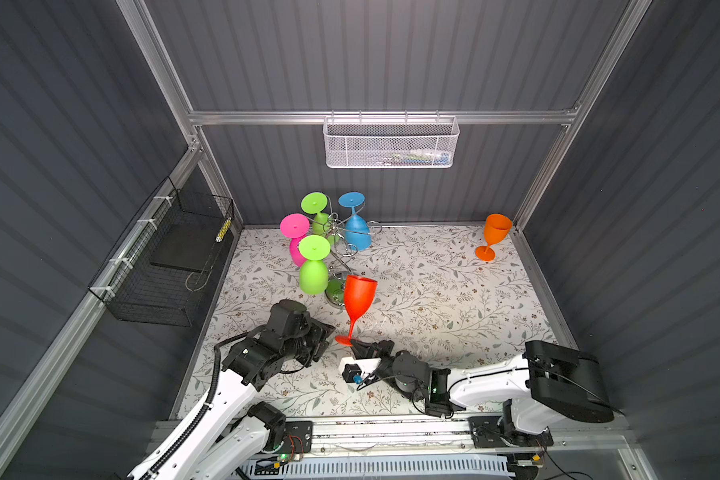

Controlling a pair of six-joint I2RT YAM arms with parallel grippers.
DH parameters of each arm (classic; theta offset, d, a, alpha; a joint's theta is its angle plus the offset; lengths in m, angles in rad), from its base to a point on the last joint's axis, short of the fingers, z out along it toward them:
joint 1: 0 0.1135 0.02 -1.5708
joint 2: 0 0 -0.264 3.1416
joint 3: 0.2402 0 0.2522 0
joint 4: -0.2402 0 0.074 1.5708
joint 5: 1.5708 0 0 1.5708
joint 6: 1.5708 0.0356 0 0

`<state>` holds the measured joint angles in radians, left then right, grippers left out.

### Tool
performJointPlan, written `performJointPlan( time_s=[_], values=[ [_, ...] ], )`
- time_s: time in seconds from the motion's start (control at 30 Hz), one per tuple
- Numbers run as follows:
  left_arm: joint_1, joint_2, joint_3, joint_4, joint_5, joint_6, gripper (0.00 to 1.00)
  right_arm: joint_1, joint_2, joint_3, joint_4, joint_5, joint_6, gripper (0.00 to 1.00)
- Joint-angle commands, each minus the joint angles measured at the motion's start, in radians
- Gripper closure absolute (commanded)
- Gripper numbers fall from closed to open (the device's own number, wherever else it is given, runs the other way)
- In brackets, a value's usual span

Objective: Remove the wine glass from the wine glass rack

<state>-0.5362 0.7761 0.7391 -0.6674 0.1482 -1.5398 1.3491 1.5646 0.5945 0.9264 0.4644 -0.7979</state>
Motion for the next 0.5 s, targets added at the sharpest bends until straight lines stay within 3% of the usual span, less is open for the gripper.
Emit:
performJointPlan(
  time_s=[0.0,0.47],
  values=[
    [-0.007,-0.013,-0.02,0.022,-0.031,-0.042,0.54,-0.002,0.005,0.028,0.055,0.016,-0.01,1.0],
    [-0.062,0.004,-0.052,0.089,-0.065,-0.095,0.56,-0.001,0.035,0.057,0.065,0.018,-0.03,1.0]
  ],
)
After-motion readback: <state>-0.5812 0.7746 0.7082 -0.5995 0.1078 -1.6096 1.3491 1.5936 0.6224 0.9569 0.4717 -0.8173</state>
